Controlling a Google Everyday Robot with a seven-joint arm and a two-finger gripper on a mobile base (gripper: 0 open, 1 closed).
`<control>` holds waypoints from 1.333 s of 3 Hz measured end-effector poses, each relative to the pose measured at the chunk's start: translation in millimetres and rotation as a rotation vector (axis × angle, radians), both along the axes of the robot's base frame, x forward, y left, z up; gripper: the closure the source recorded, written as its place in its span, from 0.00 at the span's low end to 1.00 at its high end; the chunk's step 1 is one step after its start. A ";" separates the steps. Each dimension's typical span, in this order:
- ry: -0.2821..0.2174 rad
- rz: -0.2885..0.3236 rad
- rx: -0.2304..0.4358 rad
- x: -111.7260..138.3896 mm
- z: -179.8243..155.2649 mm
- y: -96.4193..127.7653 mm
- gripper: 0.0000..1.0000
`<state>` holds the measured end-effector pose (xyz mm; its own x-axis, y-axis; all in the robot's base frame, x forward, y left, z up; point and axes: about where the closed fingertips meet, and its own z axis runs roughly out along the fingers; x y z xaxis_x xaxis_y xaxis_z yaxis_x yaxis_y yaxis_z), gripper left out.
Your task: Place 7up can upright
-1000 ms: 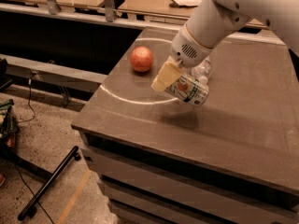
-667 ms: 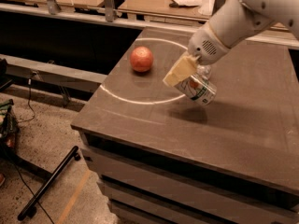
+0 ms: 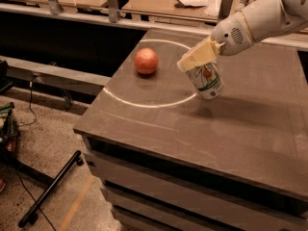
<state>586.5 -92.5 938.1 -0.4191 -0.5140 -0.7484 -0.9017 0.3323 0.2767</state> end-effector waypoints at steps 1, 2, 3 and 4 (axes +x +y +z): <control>-0.041 0.015 0.048 -2.2 3.4 -0.7 1.00; -0.097 0.040 0.150 -6.0 7.8 -4.6 1.00; -0.162 0.077 0.247 -13.4 18.1 -8.7 1.00; -0.209 0.081 0.303 -19.4 25.2 -16.5 1.00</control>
Offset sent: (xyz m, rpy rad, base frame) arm -0.0226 -0.0244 0.0272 0.3651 -0.2255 0.0999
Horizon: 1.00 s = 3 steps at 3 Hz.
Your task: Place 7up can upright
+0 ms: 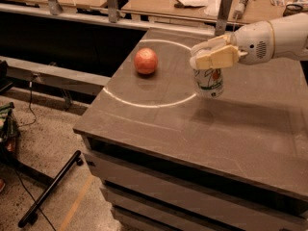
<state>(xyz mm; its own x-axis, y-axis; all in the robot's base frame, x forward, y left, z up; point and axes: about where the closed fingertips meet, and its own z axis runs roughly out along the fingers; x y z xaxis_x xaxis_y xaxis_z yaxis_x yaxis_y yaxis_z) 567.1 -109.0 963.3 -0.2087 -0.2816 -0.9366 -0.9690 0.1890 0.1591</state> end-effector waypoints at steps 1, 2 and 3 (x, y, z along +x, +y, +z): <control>-0.046 -0.080 0.053 1.5 0.2 -22.9 1.00; -0.069 -0.169 0.112 13.3 -6.8 -49.8 1.00; -0.074 -0.207 0.150 22.3 -14.6 -65.3 1.00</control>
Offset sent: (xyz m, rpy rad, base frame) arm 0.0177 -0.0744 -0.0089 0.1426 -0.0889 -0.2448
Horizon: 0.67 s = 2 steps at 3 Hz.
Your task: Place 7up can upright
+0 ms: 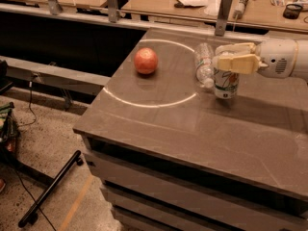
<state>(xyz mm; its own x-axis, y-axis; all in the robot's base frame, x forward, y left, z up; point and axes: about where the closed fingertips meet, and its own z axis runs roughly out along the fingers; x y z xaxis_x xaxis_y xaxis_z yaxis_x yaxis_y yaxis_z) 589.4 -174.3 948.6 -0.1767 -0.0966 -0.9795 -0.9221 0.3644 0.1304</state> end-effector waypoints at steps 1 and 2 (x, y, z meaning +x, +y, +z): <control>0.002 -0.023 0.023 7.1 -6.2 -17.4 0.75; -0.003 -0.028 0.045 7.1 -6.0 -30.4 0.46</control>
Offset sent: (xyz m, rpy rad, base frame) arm 0.0089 -0.0393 -0.0075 0.0460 -0.0105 -0.0346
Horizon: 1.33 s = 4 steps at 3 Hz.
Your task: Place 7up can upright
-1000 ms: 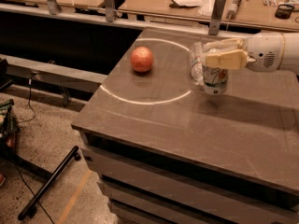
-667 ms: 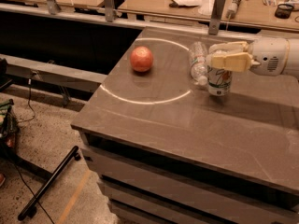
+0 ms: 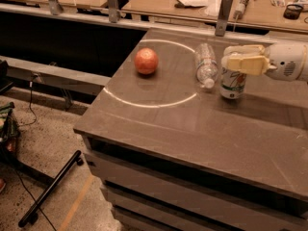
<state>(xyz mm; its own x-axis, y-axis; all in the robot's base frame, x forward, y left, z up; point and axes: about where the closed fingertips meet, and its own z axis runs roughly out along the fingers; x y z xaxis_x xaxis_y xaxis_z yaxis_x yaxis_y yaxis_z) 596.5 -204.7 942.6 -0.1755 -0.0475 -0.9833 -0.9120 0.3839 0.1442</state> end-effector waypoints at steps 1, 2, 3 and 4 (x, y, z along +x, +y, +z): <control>-0.001 -0.022 0.039 -6.6 3.6 -23.9 0.13; -0.002 -0.031 0.058 -12.2 6.9 -35.5 0.00; -0.003 -0.032 0.051 -12.9 7.7 -36.1 0.00; -0.034 -0.051 -0.095 -42.2 32.4 -73.6 0.00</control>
Offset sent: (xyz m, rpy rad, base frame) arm -0.0198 -0.0557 0.0100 0.0795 -0.0042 -0.0520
